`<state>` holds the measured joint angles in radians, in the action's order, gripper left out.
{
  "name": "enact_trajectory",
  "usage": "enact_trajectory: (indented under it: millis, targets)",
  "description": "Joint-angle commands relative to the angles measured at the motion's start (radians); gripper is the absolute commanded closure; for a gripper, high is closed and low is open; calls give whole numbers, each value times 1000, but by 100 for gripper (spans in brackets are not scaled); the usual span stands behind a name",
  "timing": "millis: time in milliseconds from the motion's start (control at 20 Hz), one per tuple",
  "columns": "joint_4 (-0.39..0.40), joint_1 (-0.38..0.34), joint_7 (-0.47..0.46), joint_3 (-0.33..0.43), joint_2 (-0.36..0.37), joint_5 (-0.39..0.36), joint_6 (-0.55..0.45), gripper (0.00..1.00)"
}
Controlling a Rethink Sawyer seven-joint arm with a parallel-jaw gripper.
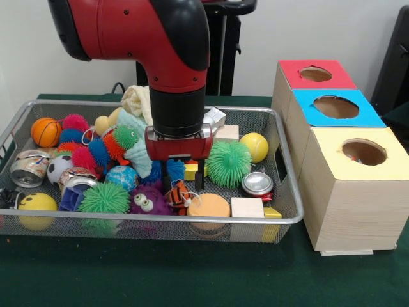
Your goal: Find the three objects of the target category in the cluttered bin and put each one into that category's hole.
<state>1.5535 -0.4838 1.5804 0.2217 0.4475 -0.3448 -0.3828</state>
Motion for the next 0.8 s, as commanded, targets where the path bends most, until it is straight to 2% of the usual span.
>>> enact_trajectory:
  millis: [50, 450, 800]
  targets:
    - [-88, -18, 70, 19, -77, -3, 11, 0]
    - [-142, -16, 69, 14, -150, -17, 47, 0]
    - [-150, -15, 59, 8, -147, -27, 44, 0]
